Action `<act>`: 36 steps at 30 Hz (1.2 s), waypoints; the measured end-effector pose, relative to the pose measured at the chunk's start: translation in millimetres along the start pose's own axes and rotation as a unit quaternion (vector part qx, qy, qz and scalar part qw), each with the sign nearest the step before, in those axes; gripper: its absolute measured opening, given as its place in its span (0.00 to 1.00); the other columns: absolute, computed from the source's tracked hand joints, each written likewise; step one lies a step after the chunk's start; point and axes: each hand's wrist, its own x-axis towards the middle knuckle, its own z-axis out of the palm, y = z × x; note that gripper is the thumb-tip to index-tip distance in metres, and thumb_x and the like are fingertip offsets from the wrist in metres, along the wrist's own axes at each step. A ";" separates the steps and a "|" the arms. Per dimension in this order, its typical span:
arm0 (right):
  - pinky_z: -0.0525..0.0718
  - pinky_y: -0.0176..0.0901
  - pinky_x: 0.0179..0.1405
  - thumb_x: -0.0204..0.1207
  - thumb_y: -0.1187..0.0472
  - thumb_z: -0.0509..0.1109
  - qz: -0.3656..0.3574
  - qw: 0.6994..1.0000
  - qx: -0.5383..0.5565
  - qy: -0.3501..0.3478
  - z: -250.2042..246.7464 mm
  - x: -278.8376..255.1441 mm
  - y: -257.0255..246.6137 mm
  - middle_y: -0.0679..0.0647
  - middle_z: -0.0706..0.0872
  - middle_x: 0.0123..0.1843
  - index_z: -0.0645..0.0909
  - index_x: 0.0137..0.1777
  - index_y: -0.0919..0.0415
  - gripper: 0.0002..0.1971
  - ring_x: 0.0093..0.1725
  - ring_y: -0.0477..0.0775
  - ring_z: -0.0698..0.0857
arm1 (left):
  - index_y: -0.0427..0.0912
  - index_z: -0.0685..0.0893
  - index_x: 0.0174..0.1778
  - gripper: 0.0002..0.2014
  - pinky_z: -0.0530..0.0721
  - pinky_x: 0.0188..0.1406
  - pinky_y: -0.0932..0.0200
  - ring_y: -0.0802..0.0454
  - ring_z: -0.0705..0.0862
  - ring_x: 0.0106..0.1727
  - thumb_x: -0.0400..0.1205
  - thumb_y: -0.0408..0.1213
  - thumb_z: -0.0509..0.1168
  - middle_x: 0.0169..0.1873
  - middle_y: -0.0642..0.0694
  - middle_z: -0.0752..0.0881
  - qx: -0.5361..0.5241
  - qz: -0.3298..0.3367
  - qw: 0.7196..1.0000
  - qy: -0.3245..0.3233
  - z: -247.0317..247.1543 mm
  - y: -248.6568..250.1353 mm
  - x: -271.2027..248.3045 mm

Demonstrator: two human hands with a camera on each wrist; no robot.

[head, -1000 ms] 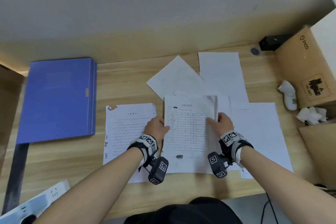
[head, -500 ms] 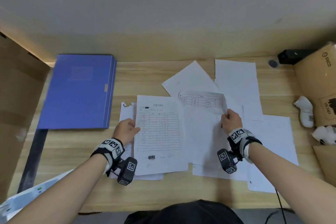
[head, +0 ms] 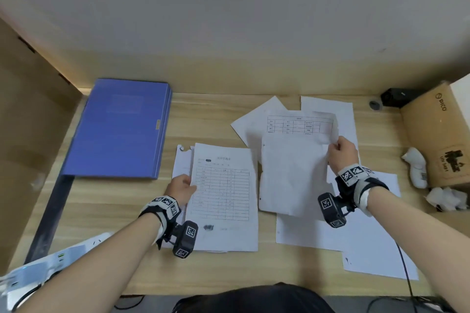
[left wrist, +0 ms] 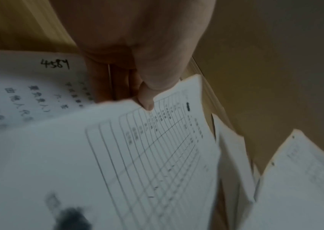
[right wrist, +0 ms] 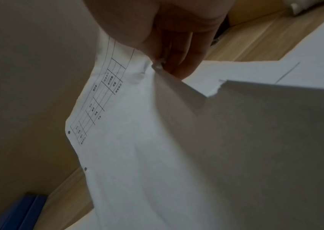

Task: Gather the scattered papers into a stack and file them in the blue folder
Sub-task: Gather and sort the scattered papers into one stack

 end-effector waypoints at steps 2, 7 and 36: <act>0.71 0.48 0.35 0.74 0.70 0.56 0.001 1.000 0.002 -0.009 -2.3 2.0 -5.6 0.64 0.78 0.35 0.65 0.32 0.61 0.10 0.35 0.63 0.75 | 0.42 0.81 0.45 0.02 0.86 0.56 0.46 0.39 0.88 0.52 0.80 0.31 0.67 0.49 0.39 0.89 -0.028 0.006 1.000 0.007 -4.2 1.5 0.7; 0.74 0.48 0.34 0.73 0.71 0.55 0.034 0.998 0.002 -0.057 24.4 -14.5 -5.0 0.60 0.76 0.30 0.66 0.31 0.61 0.10 0.33 0.61 0.77 | 0.38 0.82 0.50 0.05 0.86 0.57 0.45 0.39 0.88 0.53 0.82 0.27 0.63 0.50 0.38 0.89 -0.151 -0.011 0.988 0.040 -30.0 -4.2 -18.3; 0.89 0.57 0.46 0.71 0.61 0.73 0.038 0.969 0.045 -0.242 133.5 -110.0 -14.6 0.58 0.89 0.43 0.84 0.48 0.63 0.08 0.44 0.61 0.88 | 0.46 0.85 0.56 0.08 0.80 0.43 0.68 0.54 0.83 0.51 0.83 0.42 0.66 0.50 0.53 0.86 0.038 0.102 0.991 0.084 14.1 -29.9 -38.1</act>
